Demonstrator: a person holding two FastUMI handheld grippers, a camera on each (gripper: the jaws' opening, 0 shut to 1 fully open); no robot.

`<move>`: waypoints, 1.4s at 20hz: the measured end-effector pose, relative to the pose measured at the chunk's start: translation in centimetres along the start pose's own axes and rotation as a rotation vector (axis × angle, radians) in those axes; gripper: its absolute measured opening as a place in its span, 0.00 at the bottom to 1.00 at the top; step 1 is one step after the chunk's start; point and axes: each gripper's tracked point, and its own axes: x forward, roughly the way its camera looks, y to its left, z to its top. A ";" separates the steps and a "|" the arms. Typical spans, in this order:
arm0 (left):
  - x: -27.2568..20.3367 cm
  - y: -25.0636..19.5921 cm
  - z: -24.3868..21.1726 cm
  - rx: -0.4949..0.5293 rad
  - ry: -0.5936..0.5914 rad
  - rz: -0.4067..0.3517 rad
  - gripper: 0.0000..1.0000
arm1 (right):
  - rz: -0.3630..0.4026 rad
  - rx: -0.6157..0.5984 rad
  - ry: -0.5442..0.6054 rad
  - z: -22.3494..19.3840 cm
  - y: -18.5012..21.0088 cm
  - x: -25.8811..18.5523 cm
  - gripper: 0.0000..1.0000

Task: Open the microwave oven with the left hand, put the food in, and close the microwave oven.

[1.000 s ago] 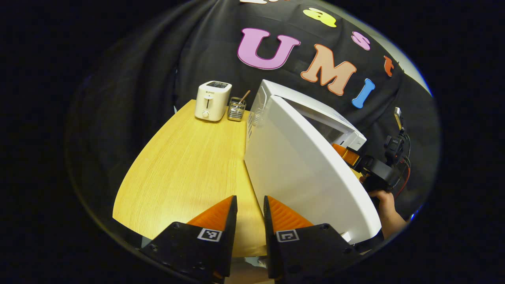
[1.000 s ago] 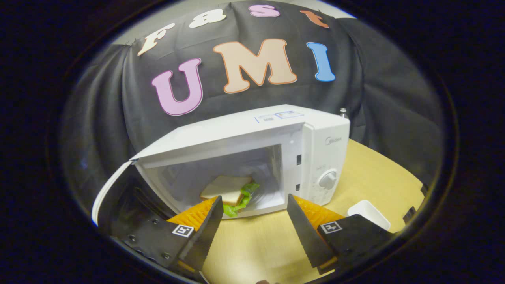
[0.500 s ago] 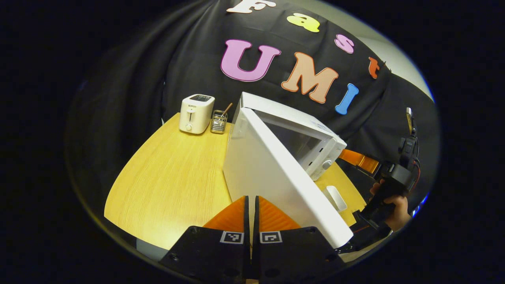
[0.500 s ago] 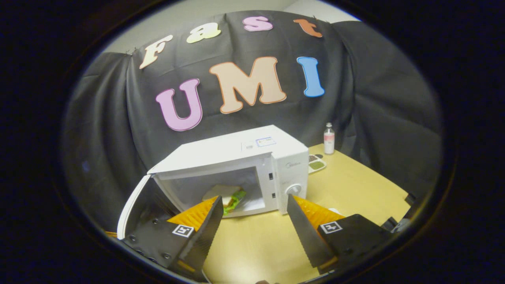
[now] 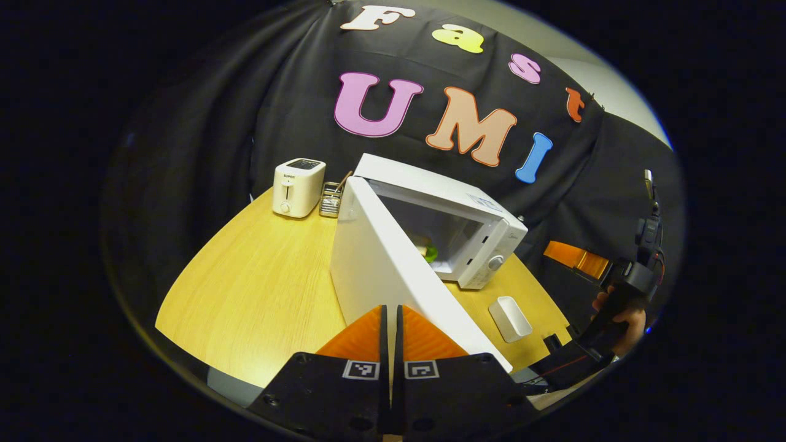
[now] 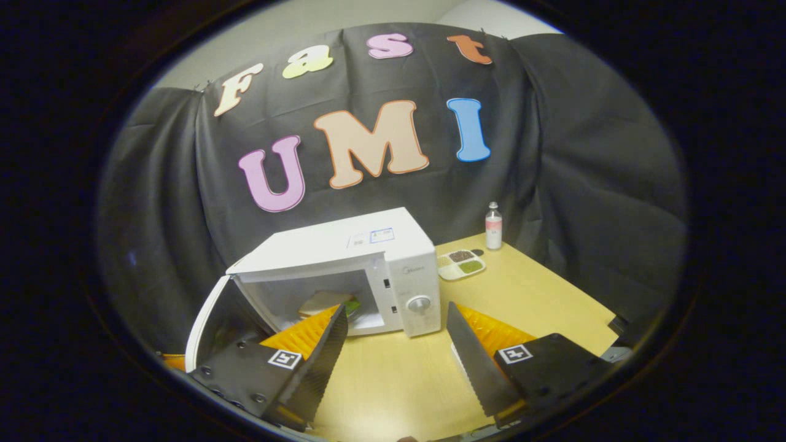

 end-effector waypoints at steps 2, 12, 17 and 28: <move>0.5 -1.1 -0.1 0.010 0.000 0.000 0.00 | -0.007 0.003 0.009 -0.1 -1.2 -0.3 0.91; 4.9 -7.2 1.1 0.035 -0.013 -0.067 0.02 | -0.042 0.003 0.059 -1.2 -6.2 -1.8 0.91; 7.6 -10.7 1.4 0.068 -0.017 -0.129 0.00 | -0.073 0.002 0.065 -0.7 -9.1 -2.5 0.92; 13.1 -17.7 2.4 0.112 -0.032 -0.209 0.01 | -0.109 -0.016 0.044 0.8 -13.3 -2.4 0.92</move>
